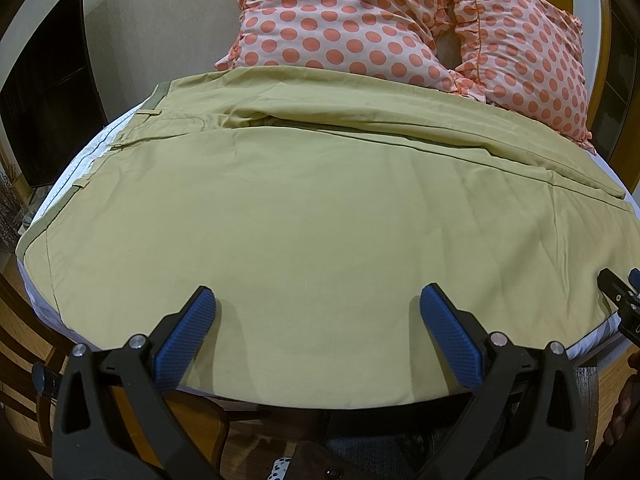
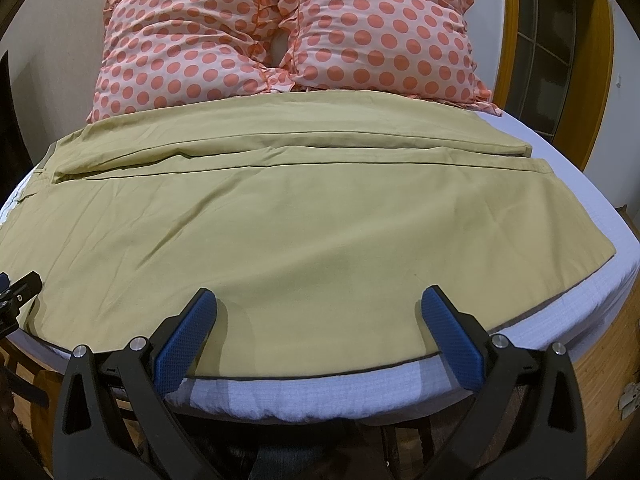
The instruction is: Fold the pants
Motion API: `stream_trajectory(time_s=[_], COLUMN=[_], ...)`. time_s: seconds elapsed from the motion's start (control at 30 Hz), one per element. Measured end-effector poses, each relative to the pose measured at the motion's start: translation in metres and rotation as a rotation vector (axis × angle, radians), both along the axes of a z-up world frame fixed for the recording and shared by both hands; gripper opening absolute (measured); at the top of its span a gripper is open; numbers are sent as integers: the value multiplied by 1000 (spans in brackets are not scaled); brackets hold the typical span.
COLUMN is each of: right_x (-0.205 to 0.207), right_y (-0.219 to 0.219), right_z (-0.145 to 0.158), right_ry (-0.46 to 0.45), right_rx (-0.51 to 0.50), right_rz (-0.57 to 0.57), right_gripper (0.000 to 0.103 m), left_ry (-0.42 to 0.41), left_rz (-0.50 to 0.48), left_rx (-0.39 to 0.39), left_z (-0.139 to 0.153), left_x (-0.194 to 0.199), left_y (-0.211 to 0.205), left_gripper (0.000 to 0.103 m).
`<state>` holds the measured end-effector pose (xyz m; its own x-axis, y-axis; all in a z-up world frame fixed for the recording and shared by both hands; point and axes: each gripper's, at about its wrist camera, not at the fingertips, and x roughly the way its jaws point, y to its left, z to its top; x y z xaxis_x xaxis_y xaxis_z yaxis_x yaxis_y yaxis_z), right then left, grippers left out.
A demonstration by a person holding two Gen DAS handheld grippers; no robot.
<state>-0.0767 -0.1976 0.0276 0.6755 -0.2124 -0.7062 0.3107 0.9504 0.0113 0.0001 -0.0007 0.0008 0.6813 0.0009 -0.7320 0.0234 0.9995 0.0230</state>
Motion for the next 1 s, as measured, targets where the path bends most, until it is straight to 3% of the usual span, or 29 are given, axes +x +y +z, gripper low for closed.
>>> stream_trajectory(time_s=[0.77,0.87,1.0], right_x=[-3,6,40], right_y=[-2,-30,-108], right_z=[0,18,58], right_ry=[-39,-39,-89], right_rx=[-3,62,202], right_rz=[53,20,-140], right_gripper=[102,102,102], left_ry=[-5,18,-2], left_rz=[-8,-23,-27], left_rx=[-1,-3,-6], left_z=[6,8,18], left_x=[-1,2,8], left_y=[1,3,5], left_gripper=[101,101,101])
